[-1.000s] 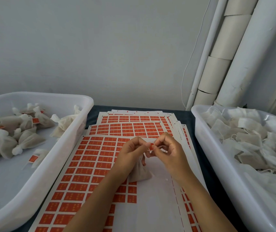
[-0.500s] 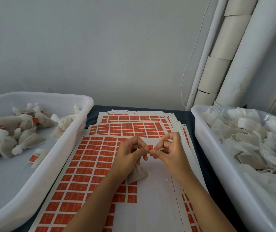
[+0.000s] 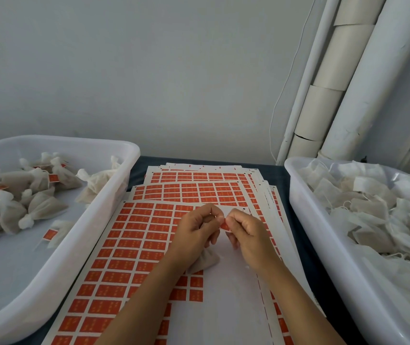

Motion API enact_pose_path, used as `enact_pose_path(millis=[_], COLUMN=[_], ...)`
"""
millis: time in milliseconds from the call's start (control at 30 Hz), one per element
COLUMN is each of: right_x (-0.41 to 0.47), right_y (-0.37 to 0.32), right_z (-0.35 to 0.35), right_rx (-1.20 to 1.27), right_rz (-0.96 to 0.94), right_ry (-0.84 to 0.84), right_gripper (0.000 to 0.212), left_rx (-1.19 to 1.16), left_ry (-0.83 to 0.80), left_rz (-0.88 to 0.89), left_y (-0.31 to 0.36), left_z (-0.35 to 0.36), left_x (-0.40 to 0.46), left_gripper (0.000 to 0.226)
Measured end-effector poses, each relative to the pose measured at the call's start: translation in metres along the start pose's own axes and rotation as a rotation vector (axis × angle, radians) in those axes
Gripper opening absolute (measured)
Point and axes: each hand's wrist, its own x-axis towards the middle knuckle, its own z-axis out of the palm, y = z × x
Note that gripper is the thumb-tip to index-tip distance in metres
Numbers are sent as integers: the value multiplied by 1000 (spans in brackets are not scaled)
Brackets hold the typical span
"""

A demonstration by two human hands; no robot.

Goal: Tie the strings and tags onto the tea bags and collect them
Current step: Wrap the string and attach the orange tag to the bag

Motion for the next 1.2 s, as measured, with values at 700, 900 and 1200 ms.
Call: enact_pose_path(millis=[700,900,1200], right_x=[-2,-3,3], right_y=[1,4,8], right_z=[-8,-4,-8], right_rx=[-107,-7,160], right_rz=[-28,11,113], right_ry=[-43,76,132], right_gripper=[21,12,19], left_rx=[107,136,644], left_ry=[-30,-103,-506], left_rz=[39,1,-262], left_y=[-6,-5,11], left_z=[-2,1,-34], left_x=[-1,-1,7], left_gripper=[11,14,72])
